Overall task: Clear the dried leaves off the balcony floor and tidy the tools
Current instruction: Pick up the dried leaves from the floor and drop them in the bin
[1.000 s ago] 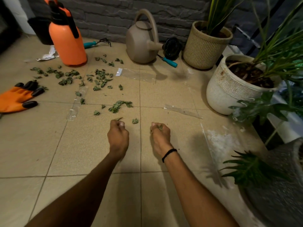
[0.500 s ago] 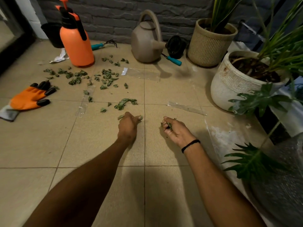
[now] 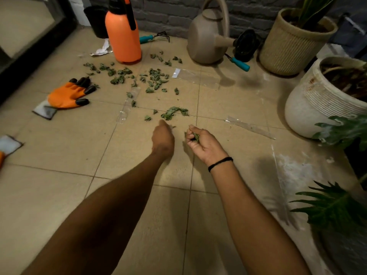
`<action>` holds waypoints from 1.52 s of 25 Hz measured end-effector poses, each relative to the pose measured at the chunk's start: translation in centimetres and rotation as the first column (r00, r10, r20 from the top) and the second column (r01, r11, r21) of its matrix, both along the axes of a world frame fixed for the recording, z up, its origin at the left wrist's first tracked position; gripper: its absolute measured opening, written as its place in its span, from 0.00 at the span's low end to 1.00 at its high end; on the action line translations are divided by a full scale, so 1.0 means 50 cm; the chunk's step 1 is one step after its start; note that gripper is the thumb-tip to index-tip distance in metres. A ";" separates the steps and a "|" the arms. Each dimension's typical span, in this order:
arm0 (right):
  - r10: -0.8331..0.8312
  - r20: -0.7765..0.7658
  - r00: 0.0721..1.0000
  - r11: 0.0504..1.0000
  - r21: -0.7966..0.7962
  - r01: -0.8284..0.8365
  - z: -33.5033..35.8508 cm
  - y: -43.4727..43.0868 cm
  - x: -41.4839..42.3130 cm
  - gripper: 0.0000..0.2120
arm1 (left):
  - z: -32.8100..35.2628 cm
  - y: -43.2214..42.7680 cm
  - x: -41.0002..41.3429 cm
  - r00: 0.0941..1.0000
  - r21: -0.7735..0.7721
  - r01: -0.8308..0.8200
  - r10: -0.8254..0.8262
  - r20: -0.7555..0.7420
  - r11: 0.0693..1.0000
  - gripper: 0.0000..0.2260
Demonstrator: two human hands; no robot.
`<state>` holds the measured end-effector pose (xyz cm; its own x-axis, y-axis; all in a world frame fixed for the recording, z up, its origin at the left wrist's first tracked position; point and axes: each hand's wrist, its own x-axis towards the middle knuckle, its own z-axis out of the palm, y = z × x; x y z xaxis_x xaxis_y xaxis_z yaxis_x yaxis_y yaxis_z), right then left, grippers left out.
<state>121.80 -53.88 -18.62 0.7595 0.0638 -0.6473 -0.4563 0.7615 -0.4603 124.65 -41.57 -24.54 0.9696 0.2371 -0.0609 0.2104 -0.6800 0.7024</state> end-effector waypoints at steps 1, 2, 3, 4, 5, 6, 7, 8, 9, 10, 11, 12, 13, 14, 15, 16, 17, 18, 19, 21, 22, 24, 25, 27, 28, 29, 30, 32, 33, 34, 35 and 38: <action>0.038 0.011 0.999 0.999 0.003 -0.038 0.015 0.037 0.002 0.04 | 0.017 0.040 -0.007 0.995 -0.064 -0.095 0.094 -0.018 0.993 0.07; 0.071 0.022 0.997 0.997 0.005 -0.071 0.032 0.075 0.006 0.04 | 0.036 0.082 -0.014 0.986 -0.111 -0.167 0.165 -0.032 0.980 0.08; 0.112 0.040 0.993 0.994 0.004 -0.112 0.050 0.120 0.008 0.05 | 0.062 0.133 -0.026 0.971 -0.146 -0.239 0.235 -0.040 0.960 0.10; 0.164 0.057 0.985 0.986 0.001 -0.165 0.073 0.174 0.005 0.05 | 0.094 0.191 -0.044 0.950 -0.171 -0.312 0.310 -0.041 0.935 0.11; 0.214 0.075 0.974 0.976 0.005 -0.215 0.097 0.230 -0.003 0.05 | 0.134 0.251 -0.066 0.924 -0.183 -0.381 0.381 -0.034 0.906 0.12; 0.277 0.105 0.955 0.960 0.019 -0.280 0.128 0.304 -0.020 0.05 | 0.181 0.327 -0.100 0.890 -0.179 -0.450 0.456 -0.009 0.875 0.13; 0.333 0.144 0.932 0.939 0.040 -0.341 0.160 0.378 -0.040 0.06 | 0.228 0.399 -0.134 0.851 -0.170 -0.514 0.525 0.026 0.841 0.14; 0.386 0.198 0.901 0.913 0.060 -0.404 0.189 0.454 -0.065 0.06 | 0.268 0.468 -0.173 0.797 -0.174 -0.582 0.599 0.071 0.795 0.14; 0.448 0.244 0.860 0.876 0.071 -0.477 0.223 0.540 -0.104 0.08 | 0.309 0.539 -0.225 0.728 -0.183 -0.655 0.677 0.108 0.733 0.14; 0.494 0.260 0.830 0.846 0.076 -0.528 0.257 0.621 -0.149 0.10 | 0.341 0.603 -0.285 0.665 -0.184 -0.712 0.735 0.131 0.677 0.15; 0.550 0.285 0.785 0.804 0.074 -0.590 0.305 0.705 -0.213 0.12 | 0.385 0.672 -0.362 0.607 -0.173 -0.763 0.782 0.140 0.623 0.16; 0.617 0.317 0.720 0.742 0.069 -0.667 0.357 0.783 -0.275 0.12 | 0.423 0.737 -0.435 0.539 -0.179 -0.808 0.826 0.164 0.562 0.16; 0.675 0.349 0.650 0.681 0.046 -0.731 0.404 0.857 -0.346 0.12 | 0.461 0.798 -0.515 0.451 -0.201 -0.854 0.875 0.177 0.480 0.15; 0.714 0.374 0.592 0.626 0.036 -0.779 0.447 0.926 -0.424 0.11 | 0.497 0.859 -0.602 0.350 -0.240 -0.888 0.915 0.200 0.392 0.15; 0.748 0.391 0.536 0.571 0.032 -0.820 0.480 0.980 -0.497 0.10 | 0.529 0.913 -0.687 0.261 -0.286 -0.906 0.943 0.205 0.313 0.14; 0.780 0.416 0.467 0.502 0.029 -0.864 0.509 1.033 -0.581 0.10 | 0.560 0.968 -0.784 0.168 -0.346 -0.909 0.964 0.208 0.233 0.14; 0.803 0.442 0.401 0.434 0.027 -0.900 0.529 1.075 -0.654 0.11 | 0.585 1.006 -0.872 0.084 -0.406 -0.899 0.975 0.204 0.162 0.14; 0.817 0.466 0.340 0.377 0.016 -0.926 0.545 1.110 -0.726 0.12 | 0.602 1.035 -0.959 0.001 -0.438 -0.894 0.977 0.214 0.097 0.14; 0.830 0.484 0.277 0.313 0.008 -0.950 0.557 1.141 -0.801 0.13 | 0.613 1.059 -1.047 -0.069 -0.451 -0.891 0.970 0.231 0.044 0.14; 0.864 0.472 0.177 0.206 -0.008 -0.979 0.564 1.204 -0.953 0.11 | 0.622 1.104 -1.219 -0.155 -0.472 -0.881 0.958 0.242 -0.023 0.14; 0.883 0.450 0.135 0.168 -0.035 -0.985 0.565 1.235 -1.028 0.11 | 0.621 1.118 -1.303 -0.199 -0.495 -0.867 0.951 0.238 -0.057 0.15; 0.893 0.450 -0.006 0.037 -0.086 -0.996 0.559 1.293 -1.182 0.10 | 0.619 1.138 -1.470 -0.290 -0.562 -0.819 0.928 0.235 -0.114 0.12; 0.885 0.460 -0.070 -0.030 -0.092 -0.995 0.556 1.320 -1.252 0.10 | 0.621 1.148 -1.545 -0.324 -0.586 -0.802 0.909 0.262 -0.117 0.11; 0.886 0.432 -0.168 -0.134 -0.110 -0.985 0.546 1.375 -1.401 0.10 | 0.620 1.166 -1.707 -0.408 -0.620 -0.770 0.862 0.302 -0.147 0.08; 0.875 0.427 -0.229 -0.193 -0.126 -0.973 0.541 1.395 -1.471 0.10 | 0.612 1.176 -1.784 -0.444 -0.643 -0.748 0.845 0.299 -0.165 0.09; 0.861 0.418 -0.290 -0.249 -0.150 -0.957 0.536 1.413 -1.545 0.10 | 0.605 1.181 -1.863 -0.481 -0.665 -0.724 0.824 0.297 -0.183 0.09; 0.856 0.398 -0.331 -0.288 -0.165 -0.943 0.529 1.425 -1.611 0.10 | 0.596 1.182 -1.935 -0.517 -0.671 -0.712 0.802 0.299 -0.209 0.10; 0.845 0.363 -0.393 -0.370 -0.133 -0.919 0.515 1.447 -1.763 0.10 | 0.583 1.185 -2.098 -0.586 -0.666 -0.694 0.751 0.303 -0.273 0.11; 0.830 0.369 -0.417 -0.415 -0.091 -0.905 0.509 1.453 -1.835 0.10 | 0.578 1.187 -2.173 -0.622 -0.668 -0.676 0.727 0.289 -0.312 0.11; 0.817 0.370 -0.442 -0.453 -0.063 -0.889 0.503 1.455 -1.911 0.10 | 0.574 1.187 -2.250 -0.669 -0.671 -0.648 0.690 0.276 -0.360 0.12; 0.811 0.352 -0.467 -0.481 -0.051 -0.875 0.496 1.456 -1.982 0.10 | 0.569 1.184 -2.321 -0.715 -0.674 -0.615 0.649 0.259 -0.409 0.13; 0.744 0.298 -0.598 -0.593 -0.117 -0.796 0.475 1.454 -2.195 0.11 | 0.554 1.156 -2.525 -0.808 -0.683 -0.526 0.549 0.215 -0.507 0.14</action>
